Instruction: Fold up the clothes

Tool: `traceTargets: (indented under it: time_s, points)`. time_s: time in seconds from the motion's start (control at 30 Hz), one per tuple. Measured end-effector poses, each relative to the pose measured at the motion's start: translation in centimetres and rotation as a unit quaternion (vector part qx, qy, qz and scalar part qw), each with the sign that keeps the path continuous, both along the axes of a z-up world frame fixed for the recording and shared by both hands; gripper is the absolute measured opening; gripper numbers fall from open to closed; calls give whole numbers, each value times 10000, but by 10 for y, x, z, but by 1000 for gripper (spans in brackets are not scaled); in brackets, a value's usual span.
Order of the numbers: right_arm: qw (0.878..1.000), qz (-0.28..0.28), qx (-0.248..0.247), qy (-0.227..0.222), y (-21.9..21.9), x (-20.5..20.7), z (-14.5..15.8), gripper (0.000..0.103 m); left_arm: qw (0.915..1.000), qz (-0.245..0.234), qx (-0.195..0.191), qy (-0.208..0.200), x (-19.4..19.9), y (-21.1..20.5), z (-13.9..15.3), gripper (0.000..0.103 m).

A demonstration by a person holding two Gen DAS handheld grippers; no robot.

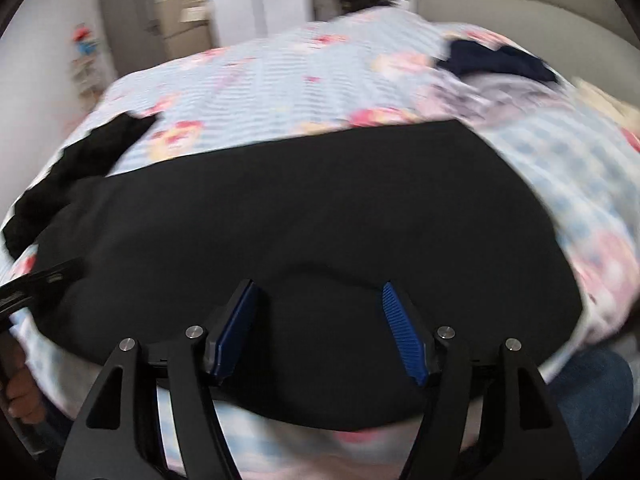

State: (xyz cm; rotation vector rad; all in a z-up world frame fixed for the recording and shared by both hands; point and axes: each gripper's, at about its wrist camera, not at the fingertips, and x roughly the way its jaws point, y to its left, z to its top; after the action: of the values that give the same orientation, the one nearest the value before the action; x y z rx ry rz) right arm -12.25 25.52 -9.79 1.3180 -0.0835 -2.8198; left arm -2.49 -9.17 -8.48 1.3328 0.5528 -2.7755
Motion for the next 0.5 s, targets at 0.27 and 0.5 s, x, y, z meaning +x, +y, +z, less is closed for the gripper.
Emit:
traceTargets:
  time_s: [0.27, 0.5]
  points:
    - [9956, -769, -523, 103, 43, 20, 12, 66, 9980, -429, 128, 435, 21, 25, 21, 61]
    - [9992, -95, -374, 119, 12, 26, 3, 70, 9920, -942, -835, 138, 18, 71, 5, 69]
